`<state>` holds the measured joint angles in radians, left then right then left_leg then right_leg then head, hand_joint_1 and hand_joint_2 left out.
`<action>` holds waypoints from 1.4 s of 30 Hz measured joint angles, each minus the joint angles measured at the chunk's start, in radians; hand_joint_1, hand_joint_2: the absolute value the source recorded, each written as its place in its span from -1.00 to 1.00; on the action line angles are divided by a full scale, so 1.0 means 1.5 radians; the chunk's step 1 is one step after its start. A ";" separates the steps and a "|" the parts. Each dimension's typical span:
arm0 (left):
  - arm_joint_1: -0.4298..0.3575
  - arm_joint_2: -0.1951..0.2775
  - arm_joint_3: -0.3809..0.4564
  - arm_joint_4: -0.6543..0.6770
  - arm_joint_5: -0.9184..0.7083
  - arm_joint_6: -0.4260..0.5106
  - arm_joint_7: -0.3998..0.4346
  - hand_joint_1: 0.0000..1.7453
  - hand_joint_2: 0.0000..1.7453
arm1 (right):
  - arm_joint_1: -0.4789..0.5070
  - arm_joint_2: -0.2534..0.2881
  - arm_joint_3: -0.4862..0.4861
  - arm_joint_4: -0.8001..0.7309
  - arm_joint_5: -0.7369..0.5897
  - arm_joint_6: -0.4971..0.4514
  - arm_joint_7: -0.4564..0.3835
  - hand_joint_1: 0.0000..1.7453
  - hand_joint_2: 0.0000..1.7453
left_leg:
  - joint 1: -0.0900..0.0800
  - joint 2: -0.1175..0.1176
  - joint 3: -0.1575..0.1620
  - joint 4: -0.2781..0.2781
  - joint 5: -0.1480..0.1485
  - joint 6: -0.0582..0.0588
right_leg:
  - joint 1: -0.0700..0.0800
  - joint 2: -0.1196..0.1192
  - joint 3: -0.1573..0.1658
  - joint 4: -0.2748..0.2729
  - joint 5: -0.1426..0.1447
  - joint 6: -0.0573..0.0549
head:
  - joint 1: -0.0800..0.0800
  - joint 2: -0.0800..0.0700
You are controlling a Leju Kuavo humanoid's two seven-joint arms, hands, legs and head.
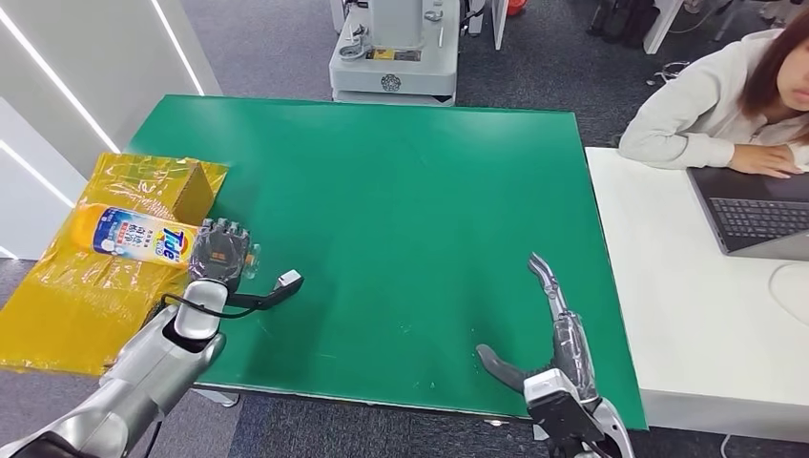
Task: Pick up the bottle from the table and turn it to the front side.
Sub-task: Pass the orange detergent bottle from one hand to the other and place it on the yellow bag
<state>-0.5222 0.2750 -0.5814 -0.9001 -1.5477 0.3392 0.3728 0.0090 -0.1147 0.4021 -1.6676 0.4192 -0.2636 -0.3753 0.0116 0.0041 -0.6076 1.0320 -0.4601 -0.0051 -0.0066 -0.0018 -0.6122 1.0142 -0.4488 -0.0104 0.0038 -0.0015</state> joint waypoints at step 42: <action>0.071 -0.120 0.265 0.050 0.266 0.210 -0.355 -1.00 1.00 | -0.073 0.018 0.022 0.044 -0.020 0.060 0.015 -1.00 1.00 | 0.000 0.000 0.005 -0.001 -0.001 -0.001 | 0.000 0.000 0.004 0.000 -0.001 0.000 | 0.000 0.000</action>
<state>-0.4159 0.0952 -0.1837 -0.8247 -1.1490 0.6536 -0.1598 -0.1002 -0.0884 0.4349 -1.6012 0.3893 -0.1734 -0.3525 0.0114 0.0044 -0.6004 1.0309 -0.4608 -0.0059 -0.0068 -0.0015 -0.6057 1.0141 -0.4500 -0.0109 0.0039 -0.0015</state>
